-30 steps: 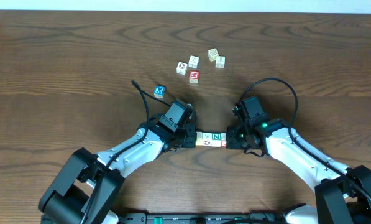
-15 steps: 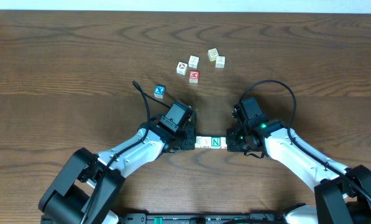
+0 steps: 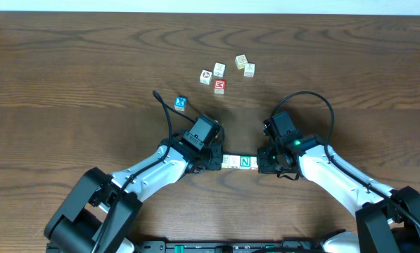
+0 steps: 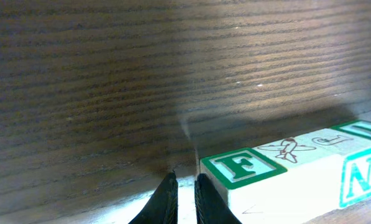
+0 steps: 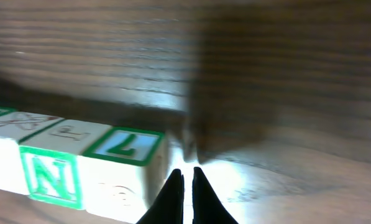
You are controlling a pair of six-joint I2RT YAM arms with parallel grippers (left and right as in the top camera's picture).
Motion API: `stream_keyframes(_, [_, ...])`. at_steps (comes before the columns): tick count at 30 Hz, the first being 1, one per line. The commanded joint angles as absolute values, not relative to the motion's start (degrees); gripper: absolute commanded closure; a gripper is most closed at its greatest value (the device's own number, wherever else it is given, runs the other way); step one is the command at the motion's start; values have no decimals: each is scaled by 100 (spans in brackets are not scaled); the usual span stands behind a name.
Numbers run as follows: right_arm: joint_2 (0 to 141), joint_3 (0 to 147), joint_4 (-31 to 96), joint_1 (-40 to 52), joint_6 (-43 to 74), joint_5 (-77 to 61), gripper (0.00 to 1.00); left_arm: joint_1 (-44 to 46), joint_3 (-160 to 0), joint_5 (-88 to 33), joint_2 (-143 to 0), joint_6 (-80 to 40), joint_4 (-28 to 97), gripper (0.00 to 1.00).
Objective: Lift 4 blocks
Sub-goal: 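Open both grippers and pull them away from the row ends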
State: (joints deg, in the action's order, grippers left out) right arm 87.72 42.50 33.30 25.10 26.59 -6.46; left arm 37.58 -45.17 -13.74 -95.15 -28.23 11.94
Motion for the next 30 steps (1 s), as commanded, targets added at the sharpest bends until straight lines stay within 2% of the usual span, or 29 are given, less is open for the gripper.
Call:
stream_keyframes(1, [8792,4250,3417,2591,2696,-187,94,3780,-4709,-1227,-9546,-2506,1262,87])
stream_keyframes(11, [8792,4252,3199,2582,2696,47,91,3758,-4713,-346,-9546,-2506,1319,85])
stream_keyframes(18, [8792,4276,1942,2580,2569,399,81,3299,-4980,-139,-9325,-1745,1321,83])
stream_keyframes(23, [8790,4281,760,2502,1977,1120,64,2762,-5282,255,-8672,-1592,1323,83])
stream_keyframes(30, [8790,4281,-314,2346,1745,2762,27,2047,-5336,464,-7072,-1457,1444,61])
